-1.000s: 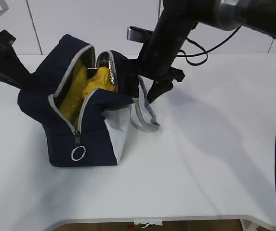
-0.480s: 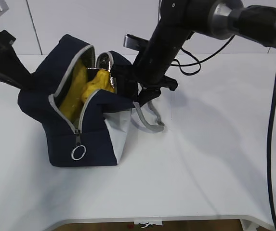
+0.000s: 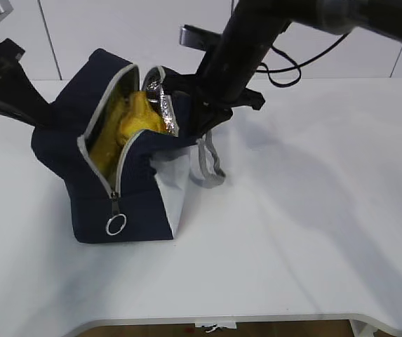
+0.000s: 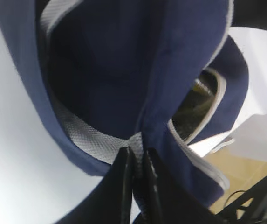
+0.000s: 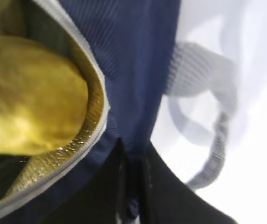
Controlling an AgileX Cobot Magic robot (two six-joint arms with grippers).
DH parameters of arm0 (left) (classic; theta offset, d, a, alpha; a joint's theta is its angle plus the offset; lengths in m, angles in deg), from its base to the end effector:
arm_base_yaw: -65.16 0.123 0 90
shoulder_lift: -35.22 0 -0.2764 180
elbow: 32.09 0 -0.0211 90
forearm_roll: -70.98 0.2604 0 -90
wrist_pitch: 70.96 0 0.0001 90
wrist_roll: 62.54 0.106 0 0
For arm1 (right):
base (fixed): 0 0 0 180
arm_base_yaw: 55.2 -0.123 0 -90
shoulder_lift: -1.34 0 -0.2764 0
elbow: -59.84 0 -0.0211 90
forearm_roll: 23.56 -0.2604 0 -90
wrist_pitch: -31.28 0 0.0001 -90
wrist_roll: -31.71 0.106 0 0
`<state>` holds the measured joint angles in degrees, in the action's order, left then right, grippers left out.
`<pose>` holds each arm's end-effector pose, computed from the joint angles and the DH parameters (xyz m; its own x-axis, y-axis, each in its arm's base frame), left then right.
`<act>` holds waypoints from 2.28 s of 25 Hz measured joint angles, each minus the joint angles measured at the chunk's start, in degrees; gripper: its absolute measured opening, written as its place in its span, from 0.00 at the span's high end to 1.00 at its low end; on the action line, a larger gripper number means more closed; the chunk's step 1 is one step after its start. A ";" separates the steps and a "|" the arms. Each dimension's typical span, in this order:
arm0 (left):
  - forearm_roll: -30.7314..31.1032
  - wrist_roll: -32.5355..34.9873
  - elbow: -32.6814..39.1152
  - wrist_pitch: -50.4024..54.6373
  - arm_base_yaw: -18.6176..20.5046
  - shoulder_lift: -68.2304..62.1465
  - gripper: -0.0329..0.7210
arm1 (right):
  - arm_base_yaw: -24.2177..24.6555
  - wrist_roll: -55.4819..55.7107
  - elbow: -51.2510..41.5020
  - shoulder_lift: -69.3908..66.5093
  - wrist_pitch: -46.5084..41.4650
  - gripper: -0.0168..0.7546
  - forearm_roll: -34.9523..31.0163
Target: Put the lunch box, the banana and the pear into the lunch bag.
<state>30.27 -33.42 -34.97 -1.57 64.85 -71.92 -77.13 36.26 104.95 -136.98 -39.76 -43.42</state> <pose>0.3562 -0.0667 0.2613 -0.9272 0.1733 -0.3321 0.3373 0.7721 -0.5386 0.4480 0.2171 0.2172 -0.9566 -0.1861 -0.2244 -0.2585 0.8972 0.3581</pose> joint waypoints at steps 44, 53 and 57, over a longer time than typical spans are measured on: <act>-20.44 0.46 0.00 -12.44 -17.67 -2.07 0.84 | 1.84 -2.69 -8.13 19.43 -1.70 0.89 15.63; -20.56 0.50 0.00 -10.69 -17.67 -1.88 0.45 | 1.84 -2.69 -8.13 19.43 -1.36 0.61 13.64; -20.44 0.50 0.00 -8.58 -17.08 0.72 0.44 | 1.84 -1.97 -8.13 19.43 -1.36 0.54 12.52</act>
<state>9.83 -32.92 -34.97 -10.15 47.76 -71.21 -75.29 34.29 96.82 -117.54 -41.13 -30.90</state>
